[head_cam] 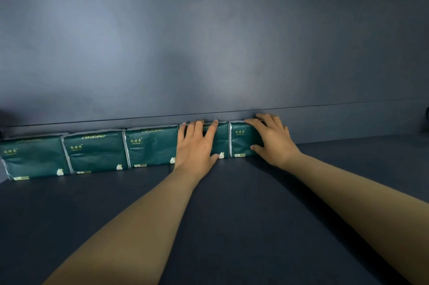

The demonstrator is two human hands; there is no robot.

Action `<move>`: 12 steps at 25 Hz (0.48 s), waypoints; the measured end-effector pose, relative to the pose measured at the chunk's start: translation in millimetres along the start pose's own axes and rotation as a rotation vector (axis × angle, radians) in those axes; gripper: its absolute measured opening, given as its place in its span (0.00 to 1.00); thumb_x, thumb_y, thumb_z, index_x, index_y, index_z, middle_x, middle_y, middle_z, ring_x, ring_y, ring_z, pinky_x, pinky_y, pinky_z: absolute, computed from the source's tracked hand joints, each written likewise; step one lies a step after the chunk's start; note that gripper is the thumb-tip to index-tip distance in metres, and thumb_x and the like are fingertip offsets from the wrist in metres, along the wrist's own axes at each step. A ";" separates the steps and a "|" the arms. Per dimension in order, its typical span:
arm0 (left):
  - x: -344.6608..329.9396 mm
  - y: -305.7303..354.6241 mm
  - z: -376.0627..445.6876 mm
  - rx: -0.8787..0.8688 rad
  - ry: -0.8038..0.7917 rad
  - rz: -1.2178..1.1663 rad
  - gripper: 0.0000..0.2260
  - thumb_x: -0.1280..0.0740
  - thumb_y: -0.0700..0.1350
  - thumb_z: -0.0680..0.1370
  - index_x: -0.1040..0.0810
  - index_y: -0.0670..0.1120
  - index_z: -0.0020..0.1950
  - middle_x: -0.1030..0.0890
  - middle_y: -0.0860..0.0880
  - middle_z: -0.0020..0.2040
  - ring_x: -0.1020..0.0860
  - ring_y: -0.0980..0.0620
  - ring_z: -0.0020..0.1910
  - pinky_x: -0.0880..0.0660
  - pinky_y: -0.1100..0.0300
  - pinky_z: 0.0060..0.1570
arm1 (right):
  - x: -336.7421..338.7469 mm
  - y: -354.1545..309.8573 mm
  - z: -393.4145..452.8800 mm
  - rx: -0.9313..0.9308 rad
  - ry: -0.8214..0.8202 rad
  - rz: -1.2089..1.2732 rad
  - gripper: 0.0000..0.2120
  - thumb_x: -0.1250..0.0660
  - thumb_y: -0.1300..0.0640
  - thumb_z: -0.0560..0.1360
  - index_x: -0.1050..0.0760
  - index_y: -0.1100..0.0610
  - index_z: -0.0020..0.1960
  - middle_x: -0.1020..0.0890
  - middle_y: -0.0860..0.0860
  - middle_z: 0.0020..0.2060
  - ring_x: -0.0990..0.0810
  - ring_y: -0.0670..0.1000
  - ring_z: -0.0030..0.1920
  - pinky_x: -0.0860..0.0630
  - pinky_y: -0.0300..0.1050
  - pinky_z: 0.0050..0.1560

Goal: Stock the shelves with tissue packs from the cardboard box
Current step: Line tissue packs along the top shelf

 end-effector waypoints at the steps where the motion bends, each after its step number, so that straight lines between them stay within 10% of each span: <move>1: -0.7 0.1 0.0 0.000 -0.005 0.003 0.39 0.33 0.58 0.74 0.50 0.50 0.77 0.38 0.45 0.70 0.42 0.45 0.71 0.56 0.49 0.72 | -3.2 -1.5 0.3 0.005 -0.007 0.003 0.34 0.30 0.57 0.72 0.42 0.49 0.74 0.40 0.52 0.71 0.47 0.53 0.71 0.41 0.55 0.67; 12: 14.0 5.8 -9.3 -0.031 0.032 0.043 0.39 0.31 0.58 0.72 0.45 0.48 0.77 0.34 0.42 0.68 0.37 0.42 0.68 0.49 0.48 0.72 | 23.2 -3.0 -28.5 -0.032 0.048 -0.077 0.36 0.32 0.55 0.74 0.48 0.50 0.75 0.43 0.52 0.73 0.47 0.54 0.72 0.38 0.56 0.65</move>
Point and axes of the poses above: each hand's wrist, its own z-axis towards the middle knuckle, its own x-axis out of the back of the hand, y = z × x, the point moved 3 cm from there along z, towards the middle knuckle
